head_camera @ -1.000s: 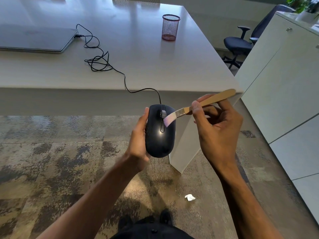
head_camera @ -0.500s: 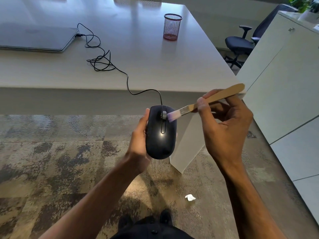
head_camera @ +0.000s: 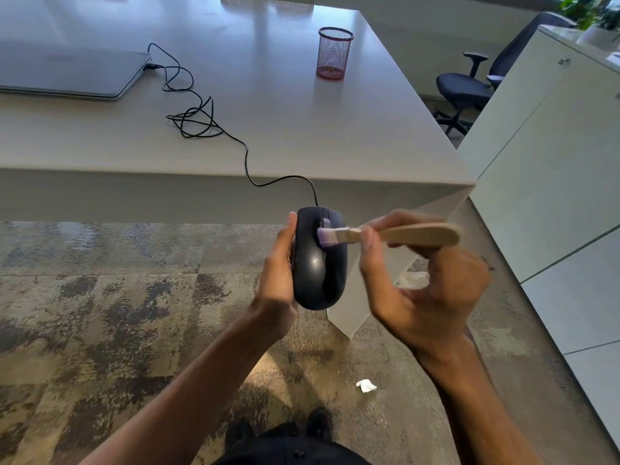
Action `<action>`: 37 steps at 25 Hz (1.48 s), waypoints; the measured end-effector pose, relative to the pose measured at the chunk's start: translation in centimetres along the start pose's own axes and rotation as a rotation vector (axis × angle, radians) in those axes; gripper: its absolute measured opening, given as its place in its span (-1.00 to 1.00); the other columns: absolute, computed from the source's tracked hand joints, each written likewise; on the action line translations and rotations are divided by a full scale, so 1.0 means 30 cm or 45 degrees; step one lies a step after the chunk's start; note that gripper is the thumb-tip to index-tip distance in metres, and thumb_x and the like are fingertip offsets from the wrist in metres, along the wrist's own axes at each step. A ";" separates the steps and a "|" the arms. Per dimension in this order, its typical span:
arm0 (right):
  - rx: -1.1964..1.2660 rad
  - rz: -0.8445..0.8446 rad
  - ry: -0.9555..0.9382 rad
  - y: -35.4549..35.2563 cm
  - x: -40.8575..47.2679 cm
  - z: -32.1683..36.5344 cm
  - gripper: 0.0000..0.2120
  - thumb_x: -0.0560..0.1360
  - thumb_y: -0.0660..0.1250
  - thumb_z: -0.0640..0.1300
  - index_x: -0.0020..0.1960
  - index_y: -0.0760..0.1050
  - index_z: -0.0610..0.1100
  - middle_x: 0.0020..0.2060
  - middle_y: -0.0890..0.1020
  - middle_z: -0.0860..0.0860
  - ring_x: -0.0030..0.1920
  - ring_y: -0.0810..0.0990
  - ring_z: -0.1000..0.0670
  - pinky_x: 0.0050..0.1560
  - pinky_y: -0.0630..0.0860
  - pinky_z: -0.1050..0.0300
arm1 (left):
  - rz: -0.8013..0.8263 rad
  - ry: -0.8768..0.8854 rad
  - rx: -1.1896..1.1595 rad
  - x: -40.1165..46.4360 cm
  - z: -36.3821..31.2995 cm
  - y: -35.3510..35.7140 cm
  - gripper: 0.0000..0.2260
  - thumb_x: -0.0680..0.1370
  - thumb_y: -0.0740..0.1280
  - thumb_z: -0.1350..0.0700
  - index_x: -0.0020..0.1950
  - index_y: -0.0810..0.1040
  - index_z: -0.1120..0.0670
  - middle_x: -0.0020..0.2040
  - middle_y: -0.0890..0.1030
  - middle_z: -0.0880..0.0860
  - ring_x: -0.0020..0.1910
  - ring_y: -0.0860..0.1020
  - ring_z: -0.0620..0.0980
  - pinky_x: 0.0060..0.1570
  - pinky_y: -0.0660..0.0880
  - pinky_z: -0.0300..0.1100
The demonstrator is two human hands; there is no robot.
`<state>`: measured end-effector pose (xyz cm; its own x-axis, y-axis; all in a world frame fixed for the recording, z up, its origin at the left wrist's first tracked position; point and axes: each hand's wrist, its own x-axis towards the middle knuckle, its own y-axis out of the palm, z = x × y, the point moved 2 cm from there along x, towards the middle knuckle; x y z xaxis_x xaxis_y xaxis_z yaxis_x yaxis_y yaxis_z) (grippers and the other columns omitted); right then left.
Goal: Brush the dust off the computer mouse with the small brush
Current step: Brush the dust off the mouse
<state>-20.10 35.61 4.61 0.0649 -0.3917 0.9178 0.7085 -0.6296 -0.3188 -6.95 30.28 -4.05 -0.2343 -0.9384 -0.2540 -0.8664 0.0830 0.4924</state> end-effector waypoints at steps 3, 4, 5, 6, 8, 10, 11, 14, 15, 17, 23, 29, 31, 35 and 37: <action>-0.147 0.057 -0.156 0.008 -0.036 0.010 -0.88 0.45 0.44 -0.23 -0.05 0.54 -0.21 -0.25 0.70 -0.08 -0.23 0.64 0.08 -0.25 0.55 0.24 | -0.012 0.007 0.034 -0.003 -0.003 0.006 -0.46 0.59 0.11 -0.24 0.32 0.56 0.11 0.13 0.67 0.14 0.11 0.62 0.07 0.17 0.49 0.02; -0.181 0.064 -0.176 0.014 -0.042 0.003 -0.86 0.46 0.44 -0.21 -0.02 0.52 -0.19 -0.24 0.71 -0.08 -0.22 0.65 0.06 -0.25 0.57 0.20 | -0.014 0.015 0.053 -0.006 -0.003 0.008 -0.44 0.56 0.12 -0.25 0.33 0.55 0.11 0.16 0.66 0.16 0.12 0.61 0.10 0.20 0.49 0.05; -0.209 0.059 -0.184 0.020 -0.043 -0.006 -0.85 0.49 0.42 -0.18 0.01 0.50 -0.17 -0.24 0.71 -0.08 -0.20 0.65 0.06 -0.25 0.57 0.20 | -0.019 0.023 0.074 -0.010 -0.002 0.011 -0.43 0.53 0.14 -0.26 0.32 0.55 0.11 0.17 0.65 0.17 0.13 0.60 0.12 0.22 0.49 0.07; -0.234 0.046 -0.176 0.026 -0.039 -0.016 -0.86 0.52 0.39 -0.14 0.03 0.49 -0.16 -0.24 0.71 -0.08 -0.19 0.63 0.08 -0.22 0.56 0.24 | -0.022 0.029 0.098 -0.013 0.002 0.013 -0.43 0.52 0.15 -0.28 0.30 0.56 0.09 0.15 0.65 0.16 0.13 0.60 0.12 0.23 0.49 0.07; -0.275 -0.003 -0.139 0.033 -0.025 -0.033 -0.86 0.55 0.36 -0.12 0.05 0.47 -0.15 -0.24 0.71 -0.07 -0.18 0.58 0.12 -0.18 0.48 0.31 | -0.021 0.021 0.127 -0.019 0.006 0.019 -0.44 0.51 0.17 -0.31 0.30 0.56 0.05 0.14 0.66 0.12 0.15 0.60 0.12 0.23 0.50 0.07; -0.277 -0.082 -0.096 0.023 -0.016 -0.040 -0.86 0.53 0.38 -0.17 0.03 0.46 -0.17 -0.26 0.70 -0.08 -0.21 0.55 0.11 -0.17 0.45 0.36 | -0.032 0.004 0.118 -0.018 0.010 0.021 -0.45 0.50 0.18 -0.31 0.30 0.57 0.02 0.17 0.67 0.10 0.20 0.60 0.11 0.28 0.47 0.09; -0.254 -0.122 -0.086 0.015 -0.014 -0.036 -0.87 0.52 0.39 -0.20 0.02 0.47 -0.19 -0.27 0.69 -0.09 -0.23 0.55 0.10 -0.17 0.45 0.39 | -0.033 -0.002 0.113 -0.015 0.010 0.020 -0.47 0.50 0.18 -0.31 0.28 0.58 0.00 0.18 0.67 0.09 0.21 0.60 0.10 0.30 0.45 0.09; -0.200 -0.109 -0.116 -0.002 -0.029 -0.016 -0.87 0.50 0.40 -0.23 0.00 0.48 -0.20 -0.28 0.69 -0.08 -0.24 0.56 0.12 -0.15 0.45 0.41 | -0.033 0.010 0.122 -0.013 0.001 0.028 -0.56 0.56 0.12 -0.26 0.15 0.64 -0.03 0.07 0.71 0.03 0.13 0.63 0.04 0.28 0.47 0.04; -0.191 -0.069 -0.122 0.000 -0.037 -0.014 -0.87 0.50 0.40 -0.22 0.00 0.49 -0.19 -0.26 0.70 -0.08 -0.22 0.57 0.13 -0.15 0.47 0.39 | -0.029 0.021 0.129 -0.014 0.000 0.033 -0.56 0.58 0.10 -0.23 0.14 0.64 -0.03 0.04 0.71 0.03 0.10 0.63 0.03 0.23 0.49 0.01; -0.190 0.005 -0.108 0.014 -0.044 -0.022 -0.85 0.51 0.41 -0.19 0.03 0.49 -0.17 -0.21 0.71 -0.07 -0.19 0.61 0.12 -0.16 0.51 0.35 | -0.024 0.040 0.155 -0.017 0.002 0.038 -0.53 0.59 0.07 -0.22 0.22 0.61 0.03 0.08 0.69 0.07 0.10 0.63 0.05 0.17 0.51 -0.01; -0.180 -0.159 -0.061 -0.005 -0.023 -0.030 -0.88 0.51 0.40 -0.23 0.00 0.49 -0.23 -0.27 0.69 -0.10 -0.22 0.57 0.11 -0.12 0.47 0.41 | -0.047 0.023 0.146 -0.026 -0.003 0.052 -0.50 0.52 0.12 -0.26 0.25 0.59 0.00 0.15 0.69 0.05 0.19 0.61 0.05 0.24 0.50 0.00; -0.226 -0.055 -0.032 0.016 -0.050 -0.038 -0.87 0.53 0.40 -0.19 0.03 0.49 -0.19 -0.23 0.71 -0.07 -0.21 0.60 0.11 -0.16 0.49 0.38 | -0.050 0.018 0.155 -0.032 -0.004 0.062 -0.48 0.50 0.12 -0.28 0.25 0.59 -0.01 0.15 0.68 0.08 0.17 0.62 0.09 0.23 0.51 0.04; -0.217 -0.101 0.001 0.017 -0.040 -0.054 -0.88 0.53 0.39 -0.20 0.02 0.50 -0.21 -0.23 0.70 -0.07 -0.22 0.60 0.11 -0.17 0.50 0.37 | -0.054 0.008 0.128 -0.037 -0.005 0.070 -0.41 0.44 0.14 -0.30 0.31 0.56 0.01 0.19 0.66 0.10 0.20 0.60 0.11 0.26 0.49 0.07; -0.133 -0.206 0.006 -0.013 -0.044 -0.027 -0.90 0.50 0.41 -0.24 -0.03 0.52 -0.25 -0.22 0.61 0.06 -0.25 0.60 0.10 -0.20 0.52 0.36 | -0.068 0.020 0.115 -0.031 -0.017 0.064 -0.58 0.57 0.11 -0.22 0.15 0.63 -0.03 0.06 0.71 0.02 0.12 0.64 0.01 0.18 0.52 -0.06; -0.141 -0.156 -0.005 -0.011 -0.060 -0.016 -0.90 0.50 0.41 -0.24 -0.04 0.55 -0.26 -0.25 0.67 0.00 -0.26 0.59 0.11 -0.20 0.51 0.38 | -0.077 0.010 0.121 -0.027 -0.019 0.057 -0.58 0.59 0.09 -0.21 0.13 0.64 -0.03 0.07 0.71 0.04 0.13 0.64 0.03 0.21 0.52 -0.03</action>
<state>-20.79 36.20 2.94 -0.0140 -0.3051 0.9522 0.6296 -0.7425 -0.2287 -8.00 31.00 -2.52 -0.1772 -0.9453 -0.2739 -0.9167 0.0573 0.3955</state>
